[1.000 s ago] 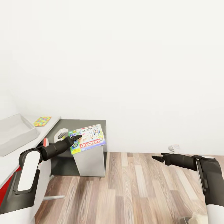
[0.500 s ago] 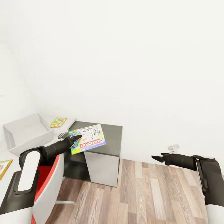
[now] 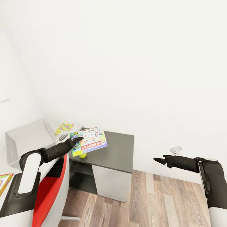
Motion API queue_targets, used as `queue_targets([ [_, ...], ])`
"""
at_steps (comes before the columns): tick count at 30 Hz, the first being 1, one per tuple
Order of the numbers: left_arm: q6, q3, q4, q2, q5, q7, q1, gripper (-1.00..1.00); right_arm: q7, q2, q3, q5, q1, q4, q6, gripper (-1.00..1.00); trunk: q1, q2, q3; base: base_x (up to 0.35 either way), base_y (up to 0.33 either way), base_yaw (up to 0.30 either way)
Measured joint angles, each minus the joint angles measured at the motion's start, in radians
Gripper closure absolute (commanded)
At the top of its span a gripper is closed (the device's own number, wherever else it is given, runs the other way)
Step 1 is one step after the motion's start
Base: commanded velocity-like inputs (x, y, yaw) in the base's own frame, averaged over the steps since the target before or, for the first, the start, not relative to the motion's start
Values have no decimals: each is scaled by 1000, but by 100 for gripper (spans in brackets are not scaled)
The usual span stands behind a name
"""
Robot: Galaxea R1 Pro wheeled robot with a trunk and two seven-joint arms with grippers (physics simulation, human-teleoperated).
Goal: Put all the toys in the child's room - the three board games (two on the bed and one on the table), the two jigsaw puzzles on the table, and the tennis ball on the table - inside the toy box on the table in the child's room.
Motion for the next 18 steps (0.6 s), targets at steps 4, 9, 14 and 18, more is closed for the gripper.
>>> queue_targets([
  [4, 0, 0, 0, 0, 1, 0, 0, 100, 0, 0, 0, 0, 0, 0, -1, -100, 0, 0, 0, 346, 148, 6],
  [9, 0, -3, 0, 0, 2, 0, 0, 100, 1, 0, 0, 0, 0, 0, -1, -100, 0, 0, 0, 346, 150, 2],
  [14, 0, -4, 0, 0, 1, 0, 0, 100, 0, 0, 0, 0, 0, 0, -1, -100, 0, 0, 0, 346, 149, 1],
  [18, 0, -4, 0, 0, 1, 0, 1, 100, 0, 0, 0, 0, 0, 0, -1, -100, 0, 0, 0, 340, 133, 0],
])
